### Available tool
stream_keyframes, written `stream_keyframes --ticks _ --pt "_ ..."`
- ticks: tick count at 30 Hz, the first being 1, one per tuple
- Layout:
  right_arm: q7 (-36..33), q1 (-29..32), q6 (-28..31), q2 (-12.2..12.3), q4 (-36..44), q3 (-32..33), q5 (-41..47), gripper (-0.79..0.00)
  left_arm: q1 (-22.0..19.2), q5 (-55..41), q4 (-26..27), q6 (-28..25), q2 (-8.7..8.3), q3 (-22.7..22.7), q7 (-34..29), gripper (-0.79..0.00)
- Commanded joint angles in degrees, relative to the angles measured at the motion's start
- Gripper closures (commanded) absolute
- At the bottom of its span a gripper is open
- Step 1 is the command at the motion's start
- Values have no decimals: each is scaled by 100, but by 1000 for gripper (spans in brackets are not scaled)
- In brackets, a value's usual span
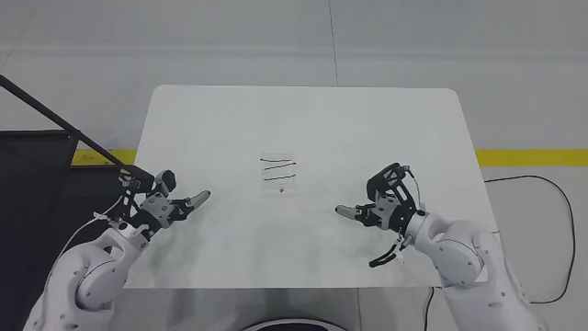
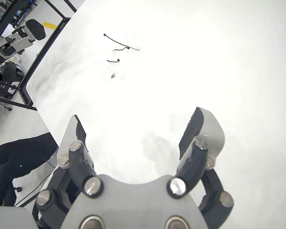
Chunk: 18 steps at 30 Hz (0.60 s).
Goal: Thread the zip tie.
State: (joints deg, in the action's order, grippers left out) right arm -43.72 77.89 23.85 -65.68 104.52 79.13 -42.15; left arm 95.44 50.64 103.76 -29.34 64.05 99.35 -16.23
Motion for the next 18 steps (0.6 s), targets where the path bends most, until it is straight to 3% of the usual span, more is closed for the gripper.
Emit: stream_keyframes --ticks 1,8,15,18 --pt "-303 -206 -182 -15 -72 -126 397 -785 -188 -334 -68 -15 -6 -117 -355 -785" --pt "-1300 -1607 -657 -153 -794 -989 1471 -785 -762 -1950 -356 -225 -66 -274 -1731 -785" --pt "-2195 -3189 -1061 -429 -2831 -1758 3488 -785 -1174 -3247 -647 -112 -141 -312 -2736 -785" --pt "-2237 -3255 -1060 -440 -2913 -1794 3519 -785 -1216 -3209 -631 68 -166 -250 -2866 -785"
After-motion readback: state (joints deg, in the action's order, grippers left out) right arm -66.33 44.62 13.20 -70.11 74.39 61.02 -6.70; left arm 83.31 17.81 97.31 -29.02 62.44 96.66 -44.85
